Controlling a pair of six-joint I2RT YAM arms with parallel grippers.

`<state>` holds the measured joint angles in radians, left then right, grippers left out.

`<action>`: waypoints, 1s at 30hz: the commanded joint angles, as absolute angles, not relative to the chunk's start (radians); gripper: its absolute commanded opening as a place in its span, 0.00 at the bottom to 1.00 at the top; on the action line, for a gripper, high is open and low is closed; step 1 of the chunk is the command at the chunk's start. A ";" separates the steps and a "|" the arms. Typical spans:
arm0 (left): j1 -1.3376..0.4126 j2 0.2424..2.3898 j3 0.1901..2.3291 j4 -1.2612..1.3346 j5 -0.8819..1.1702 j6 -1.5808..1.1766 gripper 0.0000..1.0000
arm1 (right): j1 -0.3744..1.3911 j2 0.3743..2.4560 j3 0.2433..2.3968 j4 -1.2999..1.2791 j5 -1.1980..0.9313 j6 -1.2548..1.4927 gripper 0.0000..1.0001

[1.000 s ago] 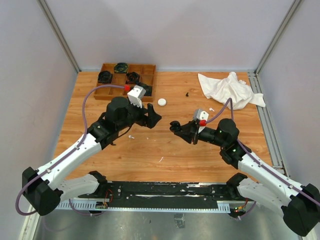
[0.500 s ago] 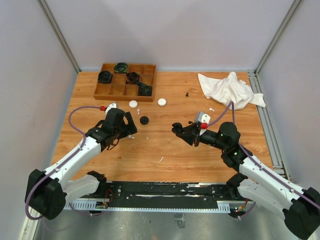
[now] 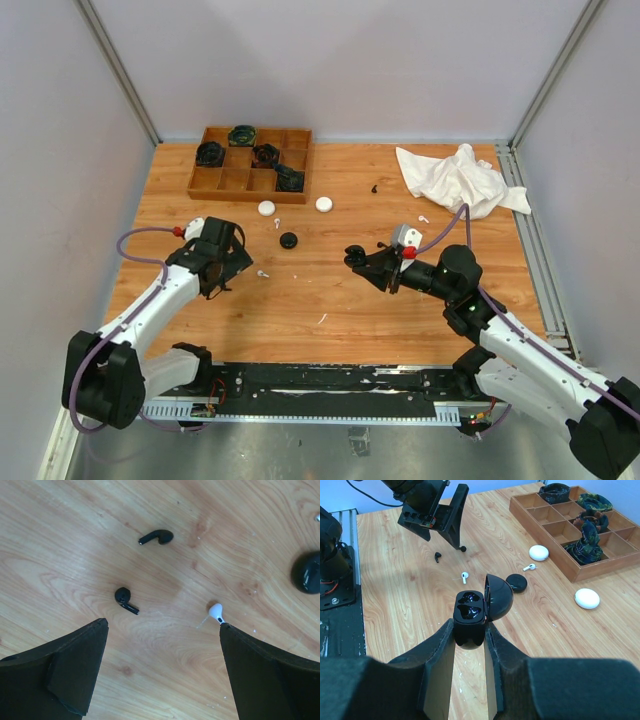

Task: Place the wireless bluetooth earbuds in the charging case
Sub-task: Pick up the earbud from the center of the board.

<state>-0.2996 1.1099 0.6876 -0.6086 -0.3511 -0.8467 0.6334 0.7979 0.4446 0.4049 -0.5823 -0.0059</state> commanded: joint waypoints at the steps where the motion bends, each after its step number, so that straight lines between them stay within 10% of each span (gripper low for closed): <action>1: -0.270 1.139 0.666 -0.617 -0.383 -0.866 0.99 | 0.645 0.793 0.427 0.430 -0.590 -0.002 0.01; 30: -0.150 1.377 0.645 -0.524 -0.321 -0.830 0.42 | 0.646 0.815 0.433 0.445 -0.620 0.008 0.01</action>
<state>-0.1581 1.3518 0.6567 -0.5430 -0.3450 -0.8288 0.6334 0.8219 0.4377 0.4152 -0.6025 0.0040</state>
